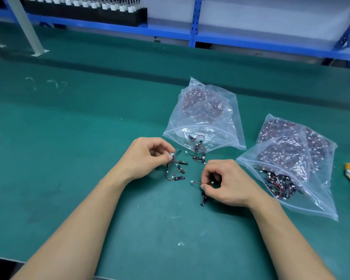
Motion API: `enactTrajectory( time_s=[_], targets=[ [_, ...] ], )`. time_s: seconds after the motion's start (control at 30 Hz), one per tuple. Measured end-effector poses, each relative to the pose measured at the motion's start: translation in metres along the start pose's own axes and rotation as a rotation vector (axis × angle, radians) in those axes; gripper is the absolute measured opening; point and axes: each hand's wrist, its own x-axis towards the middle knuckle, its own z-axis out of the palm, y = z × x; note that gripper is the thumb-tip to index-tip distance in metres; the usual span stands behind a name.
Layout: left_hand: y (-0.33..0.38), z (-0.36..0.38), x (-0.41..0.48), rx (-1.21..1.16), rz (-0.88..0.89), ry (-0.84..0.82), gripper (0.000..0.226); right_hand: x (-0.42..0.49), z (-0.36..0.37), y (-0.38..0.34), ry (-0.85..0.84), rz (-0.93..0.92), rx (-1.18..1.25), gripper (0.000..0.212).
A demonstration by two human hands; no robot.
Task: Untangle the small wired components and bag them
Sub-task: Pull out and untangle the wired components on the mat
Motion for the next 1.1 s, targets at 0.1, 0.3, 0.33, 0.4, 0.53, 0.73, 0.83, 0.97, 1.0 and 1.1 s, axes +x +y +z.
enactTrajectory(
  time_s=[0.1,0.3,0.33,0.4,0.53,0.73,0.83,0.97,1.0,1.1],
  targets=[
    [0.0,-0.003,0.001,-0.056,-0.018,0.024,0.018,-0.001,-0.006,0.004,-0.012,0.017,0.015,0.012],
    [0.004,-0.004,0.0,-0.168,-0.007,-0.002,0.021,0.002,-0.001,0.005,0.093,0.054,-0.013,0.03],
    [0.005,-0.003,0.0,-0.182,-0.003,-0.017,0.021,0.003,0.001,0.004,0.139,0.05,-0.016,0.029],
    [0.006,-0.003,-0.001,-0.185,0.005,-0.044,0.02,0.006,0.007,0.001,0.204,0.029,-0.028,0.026],
    [0.005,-0.003,-0.001,-0.136,0.027,-0.07,0.018,0.014,0.019,-0.009,0.108,-0.009,-0.084,0.057],
    [0.0,-0.001,0.001,-0.032,0.032,0.025,0.012,0.023,0.028,-0.016,0.004,-0.062,-0.214,0.05],
    [-0.001,0.002,0.001,0.094,0.05,0.117,0.015,0.015,0.022,-0.015,0.022,-0.114,-0.15,0.031],
    [0.002,0.008,-0.001,0.308,0.15,0.012,0.019,0.006,0.015,-0.018,-0.008,-0.165,-0.051,0.022],
    [0.002,0.01,-0.002,0.345,0.164,-0.022,0.019,0.005,0.014,-0.02,-0.026,-0.166,-0.022,0.024],
    [0.004,0.011,-0.003,0.389,0.165,-0.063,0.017,0.002,0.01,-0.022,-0.017,-0.152,0.097,0.028]
  ],
)
